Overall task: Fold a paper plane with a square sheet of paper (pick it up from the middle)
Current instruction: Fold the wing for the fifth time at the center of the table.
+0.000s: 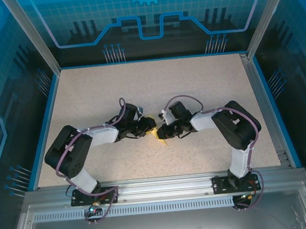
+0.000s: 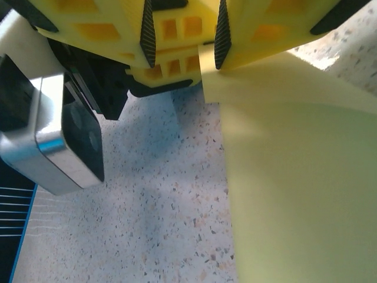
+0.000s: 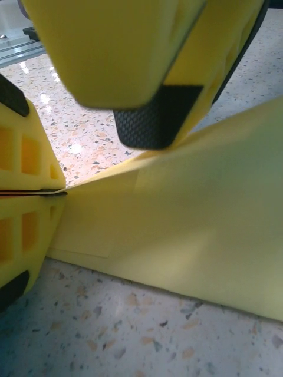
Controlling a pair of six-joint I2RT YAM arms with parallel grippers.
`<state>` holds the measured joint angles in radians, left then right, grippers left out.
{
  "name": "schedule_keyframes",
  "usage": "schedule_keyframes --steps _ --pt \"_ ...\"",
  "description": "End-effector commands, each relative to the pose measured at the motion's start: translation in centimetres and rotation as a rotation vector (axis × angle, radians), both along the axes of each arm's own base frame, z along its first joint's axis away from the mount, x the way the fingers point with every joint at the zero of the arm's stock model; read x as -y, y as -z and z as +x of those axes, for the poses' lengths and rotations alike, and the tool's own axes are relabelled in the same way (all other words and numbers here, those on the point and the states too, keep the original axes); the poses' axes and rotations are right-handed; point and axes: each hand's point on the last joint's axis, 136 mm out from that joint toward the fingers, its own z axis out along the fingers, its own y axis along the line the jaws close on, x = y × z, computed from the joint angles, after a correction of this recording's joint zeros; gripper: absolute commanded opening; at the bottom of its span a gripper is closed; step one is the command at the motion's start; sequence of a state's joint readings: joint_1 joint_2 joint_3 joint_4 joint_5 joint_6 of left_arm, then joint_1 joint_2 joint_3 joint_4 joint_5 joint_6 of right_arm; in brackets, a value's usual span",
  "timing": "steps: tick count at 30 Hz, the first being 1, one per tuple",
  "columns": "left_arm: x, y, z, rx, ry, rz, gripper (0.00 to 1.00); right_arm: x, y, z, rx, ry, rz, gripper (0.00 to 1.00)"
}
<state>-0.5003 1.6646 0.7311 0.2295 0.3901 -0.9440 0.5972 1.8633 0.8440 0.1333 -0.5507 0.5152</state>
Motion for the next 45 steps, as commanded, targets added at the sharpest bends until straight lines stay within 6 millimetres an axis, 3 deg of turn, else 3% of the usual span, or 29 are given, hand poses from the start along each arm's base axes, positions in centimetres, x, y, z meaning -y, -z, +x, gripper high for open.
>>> schedule_keyframes --steps 1,10,17,24,37,45 --pt "0.5 0.0 0.1 0.019 0.011 -0.025 0.37 1.7 2.8 -0.5 -0.071 0.054 -0.069 0.08" --pt "1.0 0.2 -0.1 0.044 0.041 -0.056 0.43 1.9 3.3 -0.7 -0.112 0.083 -0.065 0.08" --pt "-0.3 -0.5 -0.4 0.105 -0.002 -0.033 0.46 2.1 3.4 -0.8 -0.148 0.099 -0.058 0.08" --pt "0.7 -0.4 0.1 0.110 0.025 -0.066 0.46 2.5 4.2 -0.9 -0.159 0.114 -0.074 0.07" --pt "1.3 0.8 1.0 0.109 0.035 -0.058 0.46 2.7 4.3 -0.9 -0.163 0.122 -0.080 0.09" --pt "0.3 3.5 0.0 0.015 0.035 0.019 0.44 2.3 3.0 -0.4 -0.143 0.109 -0.069 0.11"
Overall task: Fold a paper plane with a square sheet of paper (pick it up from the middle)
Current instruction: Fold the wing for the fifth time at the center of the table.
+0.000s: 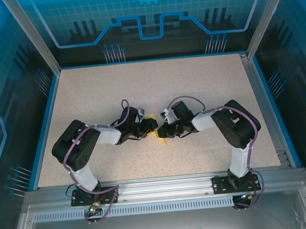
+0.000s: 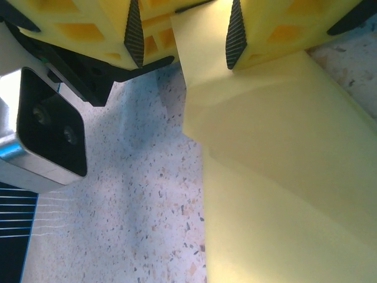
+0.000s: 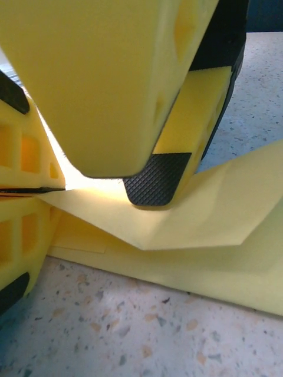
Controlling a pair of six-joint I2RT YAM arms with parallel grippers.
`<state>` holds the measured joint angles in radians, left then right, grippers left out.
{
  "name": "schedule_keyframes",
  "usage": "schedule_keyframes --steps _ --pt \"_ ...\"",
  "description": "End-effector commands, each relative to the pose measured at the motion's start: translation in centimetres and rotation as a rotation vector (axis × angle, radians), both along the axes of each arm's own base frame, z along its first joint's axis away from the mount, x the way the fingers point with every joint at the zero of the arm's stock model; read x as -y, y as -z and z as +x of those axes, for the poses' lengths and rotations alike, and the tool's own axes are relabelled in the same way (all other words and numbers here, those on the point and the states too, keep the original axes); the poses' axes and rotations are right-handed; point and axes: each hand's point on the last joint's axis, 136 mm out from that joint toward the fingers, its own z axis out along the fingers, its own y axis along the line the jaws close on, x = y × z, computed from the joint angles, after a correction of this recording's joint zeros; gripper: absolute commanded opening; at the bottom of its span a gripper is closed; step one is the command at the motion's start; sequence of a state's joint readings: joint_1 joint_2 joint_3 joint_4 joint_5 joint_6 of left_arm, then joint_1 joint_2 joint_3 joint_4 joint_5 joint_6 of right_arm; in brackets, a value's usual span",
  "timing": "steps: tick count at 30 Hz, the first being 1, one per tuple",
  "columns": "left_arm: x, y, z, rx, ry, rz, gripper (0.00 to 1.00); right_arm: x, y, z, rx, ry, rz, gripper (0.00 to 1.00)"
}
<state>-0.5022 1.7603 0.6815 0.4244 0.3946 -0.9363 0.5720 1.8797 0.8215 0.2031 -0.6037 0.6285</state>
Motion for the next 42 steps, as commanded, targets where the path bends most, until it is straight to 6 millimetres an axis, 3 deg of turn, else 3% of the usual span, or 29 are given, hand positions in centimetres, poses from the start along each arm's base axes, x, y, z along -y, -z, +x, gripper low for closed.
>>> schedule_keyframes --steps 1,8,16,21,28,32,42 --pt "-0.2 1.6 -0.7 -0.039 0.025 0.046 0.43 2.1 2.7 -0.6 -0.058 0.033 -0.124 0.12" --pt "-0.2 2.0 -1.2 -0.046 0.042 0.043 0.43 1.9 0.5 -0.4 -0.036 0.028 -0.104 0.18" --pt "-0.1 1.8 -1.3 -0.042 0.050 0.038 0.42 1.8 -1.0 -0.5 -0.020 0.029 -0.075 0.17" --pt "-0.2 1.7 -1.5 -0.045 0.050 0.041 0.42 1.6 -0.8 -1.6 -0.048 -0.011 -0.053 0.13" --pt "-0.4 1.7 -1.5 -0.060 0.033 0.047 0.41 2.4 1.7 -3.6 -0.109 -0.053 -0.082 0.10" --pt "-0.6 1.8 -1.6 -0.074 0.029 0.059 0.41 2.4 2.0 -4.1 -0.130 -0.063 -0.073 0.11" --pt "-0.7 1.8 -1.8 -0.087 0.020 0.065 0.41 2.2 0.0 -3.8 -0.118 -0.067 -0.061 0.13"
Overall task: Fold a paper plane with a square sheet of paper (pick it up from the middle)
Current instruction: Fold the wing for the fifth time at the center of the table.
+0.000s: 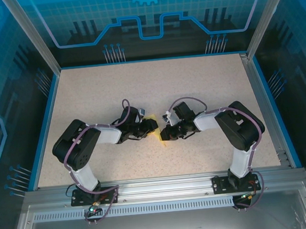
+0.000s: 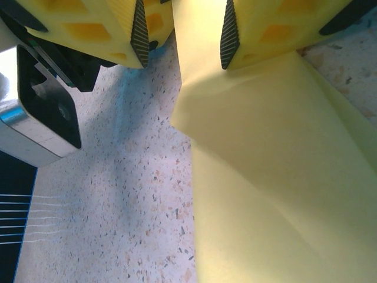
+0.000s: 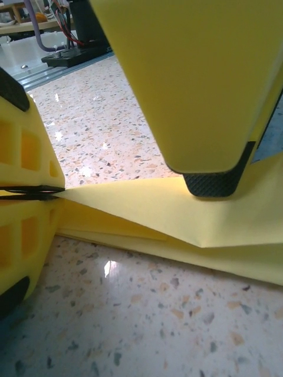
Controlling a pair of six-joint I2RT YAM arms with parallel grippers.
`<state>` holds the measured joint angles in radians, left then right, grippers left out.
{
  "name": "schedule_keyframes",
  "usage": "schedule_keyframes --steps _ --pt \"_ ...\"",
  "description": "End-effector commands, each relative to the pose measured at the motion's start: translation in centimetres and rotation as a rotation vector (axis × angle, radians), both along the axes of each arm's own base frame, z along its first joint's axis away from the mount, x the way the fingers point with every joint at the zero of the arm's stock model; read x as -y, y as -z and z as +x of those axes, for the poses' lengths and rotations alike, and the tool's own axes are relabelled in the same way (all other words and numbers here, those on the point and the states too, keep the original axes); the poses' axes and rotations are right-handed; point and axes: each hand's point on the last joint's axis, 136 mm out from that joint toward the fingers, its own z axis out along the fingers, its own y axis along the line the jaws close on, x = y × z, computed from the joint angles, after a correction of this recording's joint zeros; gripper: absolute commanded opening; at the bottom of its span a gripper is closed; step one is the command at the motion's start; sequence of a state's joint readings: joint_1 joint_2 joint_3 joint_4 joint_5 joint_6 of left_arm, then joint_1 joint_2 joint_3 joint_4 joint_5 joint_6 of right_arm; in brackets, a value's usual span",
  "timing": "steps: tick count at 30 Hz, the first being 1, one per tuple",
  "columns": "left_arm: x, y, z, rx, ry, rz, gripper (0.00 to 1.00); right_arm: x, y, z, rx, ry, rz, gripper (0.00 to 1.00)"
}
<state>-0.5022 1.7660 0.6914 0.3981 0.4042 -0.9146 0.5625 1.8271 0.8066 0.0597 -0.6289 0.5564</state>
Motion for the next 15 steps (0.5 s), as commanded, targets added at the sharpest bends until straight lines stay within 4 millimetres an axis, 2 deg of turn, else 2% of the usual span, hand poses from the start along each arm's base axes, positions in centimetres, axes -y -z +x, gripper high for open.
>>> schedule_keyframes --steps 1,9,15 --pt "-0.9 1.6 -1.6 -0.080 -0.001 0.058 0.41 0.8 -0.1 -1.8 -0.073 -0.019 -0.021 0.14" --pt "-0.9 1.5 -1.6 -0.078 0.005 0.065 0.40 1.4 0.6 -2.3 -0.105 -0.007 -0.056 0.15" --pt "-0.8 1.5 -1.7 -0.080 0.011 0.059 0.39 0.8 -1.0 -0.7 -0.079 0.021 -0.026 0.18"
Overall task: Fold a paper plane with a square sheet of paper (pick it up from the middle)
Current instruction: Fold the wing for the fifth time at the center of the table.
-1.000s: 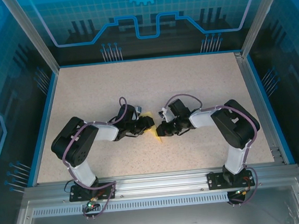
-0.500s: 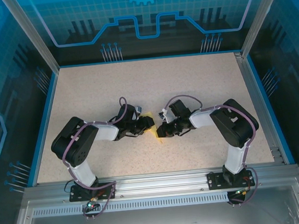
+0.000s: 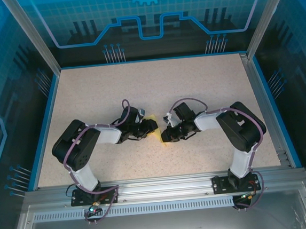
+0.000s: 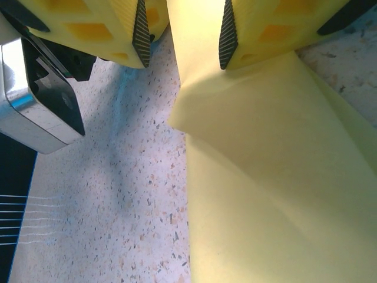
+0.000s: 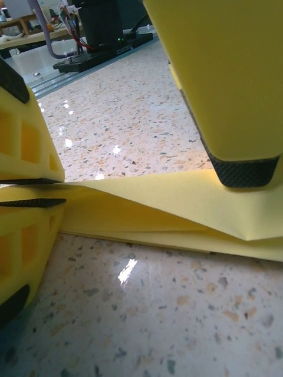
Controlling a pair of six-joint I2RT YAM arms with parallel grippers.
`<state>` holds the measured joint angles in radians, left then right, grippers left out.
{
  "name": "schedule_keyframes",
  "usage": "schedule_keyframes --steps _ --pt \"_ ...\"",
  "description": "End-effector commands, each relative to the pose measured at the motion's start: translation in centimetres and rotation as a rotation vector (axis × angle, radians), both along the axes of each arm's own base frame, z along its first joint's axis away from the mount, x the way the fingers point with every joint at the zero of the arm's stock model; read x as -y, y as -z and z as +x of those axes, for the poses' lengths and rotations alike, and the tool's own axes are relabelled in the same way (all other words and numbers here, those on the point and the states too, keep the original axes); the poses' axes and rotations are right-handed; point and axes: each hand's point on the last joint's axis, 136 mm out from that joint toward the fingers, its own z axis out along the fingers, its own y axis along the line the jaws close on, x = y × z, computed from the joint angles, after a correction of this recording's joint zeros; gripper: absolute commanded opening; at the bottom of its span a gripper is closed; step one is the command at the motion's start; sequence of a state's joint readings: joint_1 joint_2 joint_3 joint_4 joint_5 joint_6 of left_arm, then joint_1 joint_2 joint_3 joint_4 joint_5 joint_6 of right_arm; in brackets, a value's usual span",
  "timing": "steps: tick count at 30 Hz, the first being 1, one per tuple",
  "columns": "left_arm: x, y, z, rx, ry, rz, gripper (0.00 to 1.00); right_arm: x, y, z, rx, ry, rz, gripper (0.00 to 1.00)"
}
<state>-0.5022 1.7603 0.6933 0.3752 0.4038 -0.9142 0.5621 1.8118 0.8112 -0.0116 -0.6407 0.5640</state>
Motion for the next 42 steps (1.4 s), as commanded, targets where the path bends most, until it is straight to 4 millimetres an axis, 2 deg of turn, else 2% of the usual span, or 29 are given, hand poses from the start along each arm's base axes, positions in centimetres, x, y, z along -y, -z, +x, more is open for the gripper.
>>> schedule_keyframes --steps 1,9,13,17,20,26,31,37,42 --pt "-0.7 1.3 -1.5 -0.064 0.011 0.050 0.39 0.3 -1.2 0.6 -0.013 0.030 -0.008 0.20" --pt "-0.6 1.5 -1.5 -0.067 0.019 0.050 0.38 0.4 -1.8 2.2 -0.008 0.062 0.009 0.22" --pt "-0.5 1.5 -1.5 -0.068 0.020 0.047 0.38 0.4 -1.2 2.1 -0.040 0.063 0.015 0.16" --pt "-0.6 1.6 -1.5 -0.071 0.017 0.050 0.38 0.5 -0.4 1.3 -0.073 0.045 0.020 0.12" --pt "-0.6 1.5 -1.5 -0.071 0.018 0.049 0.38 0.6 0.1 0.8 -0.091 0.038 0.022 0.14" --pt "-0.7 1.7 -1.6 -0.077 0.017 0.055 0.38 0.5 -0.4 0.8 -0.087 0.033 0.032 0.16" --pt "-0.6 1.8 -1.5 -0.083 0.013 0.050 0.38 0.2 -0.8 0.7 -0.083 0.010 0.057 0.08" --pt "-0.7 1.9 -1.4 -0.089 -0.003 0.053 0.38 0.3 0.0 -1.1 -0.103 -0.062 0.052 0.04" --pt "-0.8 1.9 -1.4 -0.093 -0.006 0.062 0.38 1.4 1.8 -1.7 -0.129 -0.048 -0.008 0.06"
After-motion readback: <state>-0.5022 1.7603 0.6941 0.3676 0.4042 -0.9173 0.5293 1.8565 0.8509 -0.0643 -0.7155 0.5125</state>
